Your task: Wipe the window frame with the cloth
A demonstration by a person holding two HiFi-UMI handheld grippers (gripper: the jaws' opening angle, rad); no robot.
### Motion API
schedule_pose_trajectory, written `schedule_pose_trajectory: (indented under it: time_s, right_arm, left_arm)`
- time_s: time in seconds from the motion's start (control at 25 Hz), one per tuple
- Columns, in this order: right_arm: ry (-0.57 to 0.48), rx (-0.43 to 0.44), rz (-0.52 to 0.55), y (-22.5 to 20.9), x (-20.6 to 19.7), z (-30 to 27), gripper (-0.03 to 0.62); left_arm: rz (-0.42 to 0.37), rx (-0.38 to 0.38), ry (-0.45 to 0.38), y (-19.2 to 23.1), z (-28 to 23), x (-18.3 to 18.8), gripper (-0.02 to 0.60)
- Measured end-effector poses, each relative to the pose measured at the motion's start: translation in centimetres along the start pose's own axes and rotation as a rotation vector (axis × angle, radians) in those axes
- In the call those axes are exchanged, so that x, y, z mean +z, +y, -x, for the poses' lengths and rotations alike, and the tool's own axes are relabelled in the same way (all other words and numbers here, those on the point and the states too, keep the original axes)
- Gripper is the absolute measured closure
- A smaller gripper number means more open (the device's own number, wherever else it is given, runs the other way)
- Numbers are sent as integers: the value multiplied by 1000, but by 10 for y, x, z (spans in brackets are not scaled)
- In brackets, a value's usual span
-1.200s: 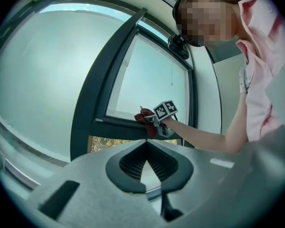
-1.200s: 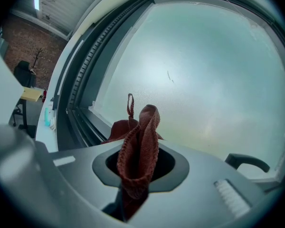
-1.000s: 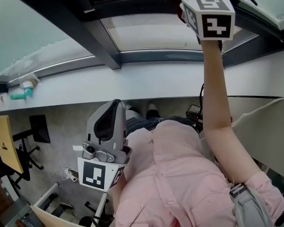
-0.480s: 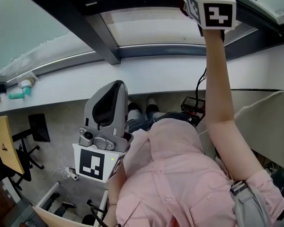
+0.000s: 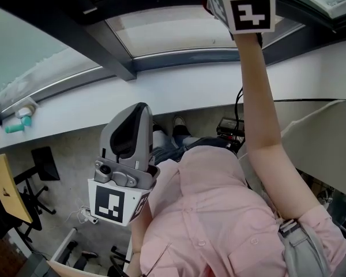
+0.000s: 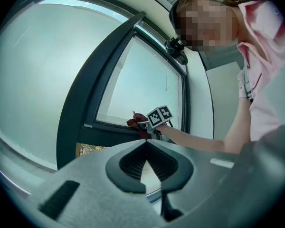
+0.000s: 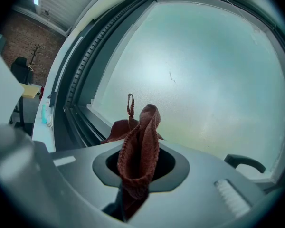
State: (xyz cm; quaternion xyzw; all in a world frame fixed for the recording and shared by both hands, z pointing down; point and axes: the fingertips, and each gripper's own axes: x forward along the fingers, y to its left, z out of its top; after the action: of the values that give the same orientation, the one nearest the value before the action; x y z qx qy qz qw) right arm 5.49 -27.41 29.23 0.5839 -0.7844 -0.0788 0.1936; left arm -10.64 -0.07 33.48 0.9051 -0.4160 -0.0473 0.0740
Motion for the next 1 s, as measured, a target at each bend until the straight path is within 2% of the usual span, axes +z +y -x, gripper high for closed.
schedule_pose_trajectory:
  time_s: [0.24, 0.4, 0.72, 1.0]
  right_arm:
    - [-5, 16, -10, 2, 1, 0, 523]
    - [-8, -7, 23, -4, 1, 0, 523]
    - [-24, -23, 21, -4, 1, 1, 523]
    - [-16, 18, 36, -5, -1, 2, 520]
  left_arm:
    - [-1, -18, 11, -6, -2, -1, 584]
    - [1, 14, 15, 3, 2, -2, 584]
    - [10, 77, 9, 11, 9, -6, 584]
    - [-7, 98, -10, 9, 11, 0, 584]
